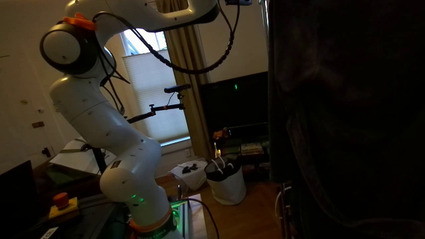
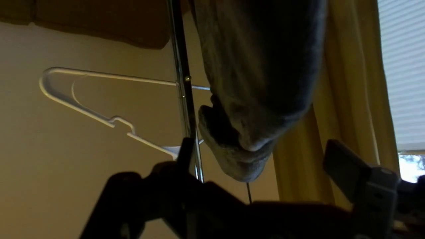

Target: Remove the hanged bath robe from the top rail of the clothes hanging rack and hang it on the bottom rail of the rack

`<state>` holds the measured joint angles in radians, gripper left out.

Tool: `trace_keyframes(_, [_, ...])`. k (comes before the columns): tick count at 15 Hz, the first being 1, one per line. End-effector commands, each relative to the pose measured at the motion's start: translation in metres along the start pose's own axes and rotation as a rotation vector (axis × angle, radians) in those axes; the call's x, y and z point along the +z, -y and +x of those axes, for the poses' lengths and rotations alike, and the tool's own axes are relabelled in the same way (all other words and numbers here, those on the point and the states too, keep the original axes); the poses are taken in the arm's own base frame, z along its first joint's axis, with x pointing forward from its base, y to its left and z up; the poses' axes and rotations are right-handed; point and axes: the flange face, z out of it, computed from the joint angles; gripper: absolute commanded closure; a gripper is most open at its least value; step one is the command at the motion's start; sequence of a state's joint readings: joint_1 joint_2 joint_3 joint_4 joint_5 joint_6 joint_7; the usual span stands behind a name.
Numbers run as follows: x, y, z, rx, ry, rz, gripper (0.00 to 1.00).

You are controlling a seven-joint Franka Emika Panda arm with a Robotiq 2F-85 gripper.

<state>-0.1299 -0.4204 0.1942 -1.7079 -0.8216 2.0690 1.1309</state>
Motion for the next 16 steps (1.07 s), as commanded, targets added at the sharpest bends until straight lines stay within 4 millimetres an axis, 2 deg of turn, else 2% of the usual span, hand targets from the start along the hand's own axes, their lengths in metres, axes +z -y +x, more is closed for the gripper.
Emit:
trace_keyframes(1, [-0.003,0.009,0.011,-0.071,0.158,0.029,0.01])
trace_keyframes(5, [-0.006,-0.001,0.025,-0.123,0.258,-0.028,0.02])
trace_keyframes(6, [-0.006,-0.005,0.028,-0.125,0.271,-0.041,0.25])
trace_keyframes(8, [-0.002,-0.008,0.029,-0.136,0.305,-0.072,0.30])
trace_keyframes(13, [0.018,-0.006,0.013,-0.104,0.394,-0.090,0.71])
trace_keyframes(16, [0.025,-0.009,0.014,-0.082,0.416,-0.094,0.93])
